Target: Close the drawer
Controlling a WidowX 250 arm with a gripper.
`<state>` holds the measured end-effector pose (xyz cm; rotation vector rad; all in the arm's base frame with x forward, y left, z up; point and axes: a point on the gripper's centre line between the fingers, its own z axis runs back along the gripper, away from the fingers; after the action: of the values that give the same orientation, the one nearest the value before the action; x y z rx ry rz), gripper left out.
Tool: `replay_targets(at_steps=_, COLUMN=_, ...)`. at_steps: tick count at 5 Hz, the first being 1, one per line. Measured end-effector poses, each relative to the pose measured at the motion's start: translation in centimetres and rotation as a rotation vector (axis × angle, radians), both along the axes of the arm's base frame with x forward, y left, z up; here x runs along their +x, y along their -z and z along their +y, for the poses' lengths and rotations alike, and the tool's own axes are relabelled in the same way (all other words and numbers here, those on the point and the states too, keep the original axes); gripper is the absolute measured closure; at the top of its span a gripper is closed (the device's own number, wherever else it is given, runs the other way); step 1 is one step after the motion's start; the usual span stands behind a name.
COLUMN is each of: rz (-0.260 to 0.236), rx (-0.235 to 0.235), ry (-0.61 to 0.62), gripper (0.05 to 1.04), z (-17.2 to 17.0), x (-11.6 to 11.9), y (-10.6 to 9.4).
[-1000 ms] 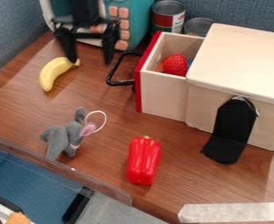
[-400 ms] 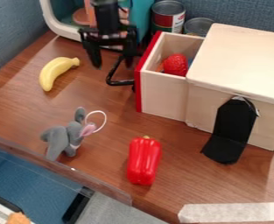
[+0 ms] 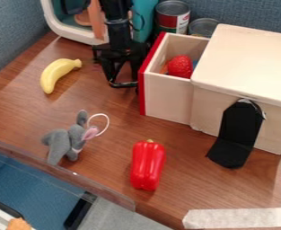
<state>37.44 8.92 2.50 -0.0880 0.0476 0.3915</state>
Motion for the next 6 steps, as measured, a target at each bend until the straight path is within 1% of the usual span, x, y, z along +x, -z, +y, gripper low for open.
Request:
replay_targets(at_steps=1, rz=-0.009, rx=0.0, ry=0.007, gripper=0.711, z=0.0, x=0.1, y=0.0)
replay_targets(at_steps=2, rz=-0.017, rx=-0.018, ry=0.035, gripper=0.878, z=-0.4, x=-0.3, y=-0.2)
replay_targets(at_steps=3, rz=-0.034, rx=-0.031, ry=0.047, gripper=0.9, z=-0.5, x=-0.3, y=-0.9)
replay_targets(at_steps=4, rz=-0.027, rx=-0.077, ry=0.06, gripper=0.901, z=-1.2, x=-0.4, y=-1.0)
replay_targets(at_steps=5, rz=-0.014, rx=-0.083, ry=0.112, gripper=0.901, z=-2.9, x=0.2, y=-1.1)
replay_targets(at_steps=6, rz=0.023, rx=-0.096, ry=0.229, gripper=0.918, z=-7.7, x=0.8, y=0.2)
